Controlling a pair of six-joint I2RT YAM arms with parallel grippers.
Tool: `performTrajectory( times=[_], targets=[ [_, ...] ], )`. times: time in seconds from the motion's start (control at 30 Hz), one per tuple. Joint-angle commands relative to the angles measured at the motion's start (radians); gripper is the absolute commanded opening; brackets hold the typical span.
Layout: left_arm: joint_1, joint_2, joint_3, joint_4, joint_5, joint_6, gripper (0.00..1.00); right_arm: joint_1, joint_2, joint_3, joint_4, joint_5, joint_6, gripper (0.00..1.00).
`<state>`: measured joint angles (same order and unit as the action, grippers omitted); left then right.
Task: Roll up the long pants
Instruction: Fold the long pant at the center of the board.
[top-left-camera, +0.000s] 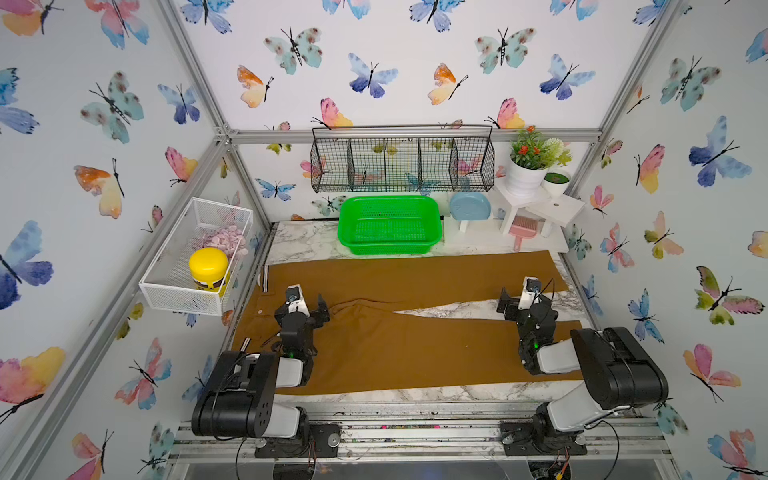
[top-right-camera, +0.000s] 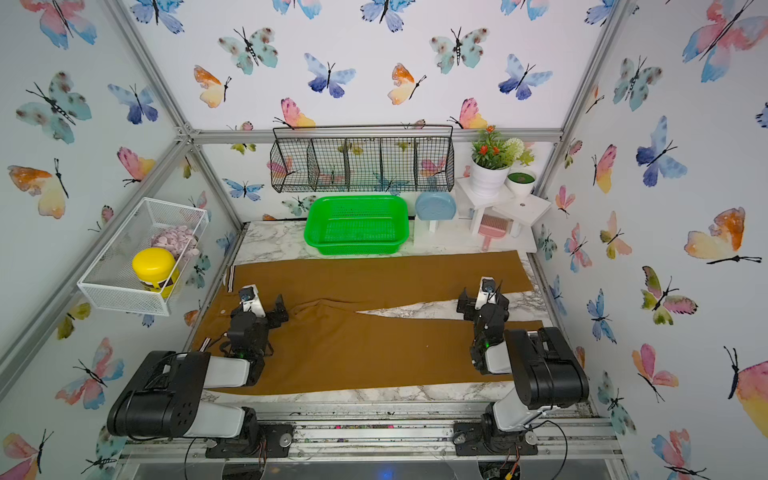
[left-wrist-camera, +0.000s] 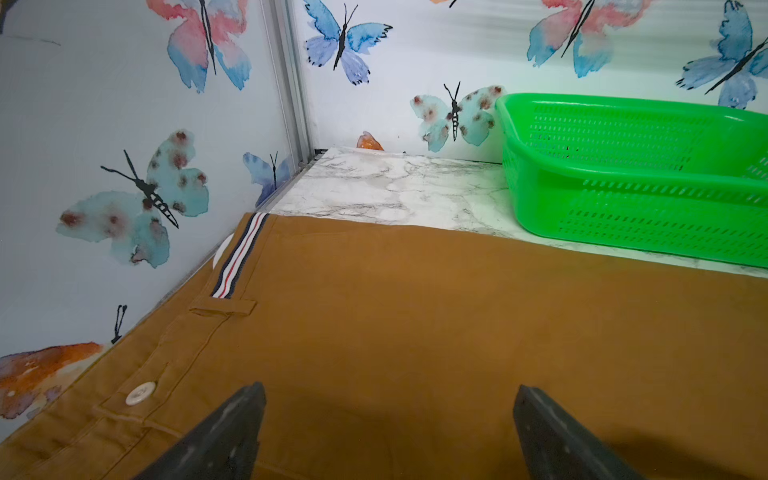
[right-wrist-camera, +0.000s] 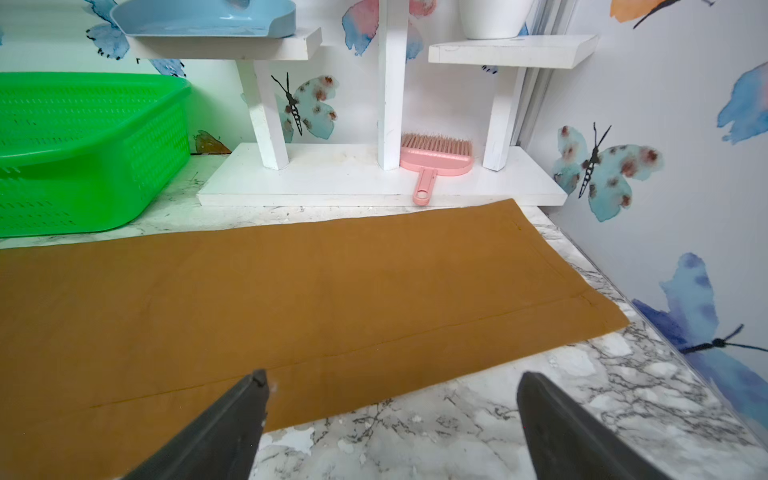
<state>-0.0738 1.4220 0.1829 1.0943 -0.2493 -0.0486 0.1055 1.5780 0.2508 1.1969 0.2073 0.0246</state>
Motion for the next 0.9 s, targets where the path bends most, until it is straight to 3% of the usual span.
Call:
performTrajectory(
  times=[0.0,0.7,0.8,0.87],
  targets=[
    [0.0,-0.016,0.013,0.004,-0.007,0.001,0.98,0.003,-0.002,0.0,0.008,-0.001,-0.003,1.0],
    [0.014,-0.028,0.035,-0.004,-0.025,-0.014,0.99,-0.003,-0.002,0.009,-0.009,-0.016,0.0,1.0],
    [0.026,-0.091,0.243,-0.438,-0.158,-0.093,0.98,-0.003,-0.033,0.039,-0.054,0.058,0.026,1.0],
    [0.05,-0.124,0.365,-0.645,-0.182,-0.182,0.98,-0.003,-0.112,0.163,-0.359,0.09,0.052,1.0]
  ],
)
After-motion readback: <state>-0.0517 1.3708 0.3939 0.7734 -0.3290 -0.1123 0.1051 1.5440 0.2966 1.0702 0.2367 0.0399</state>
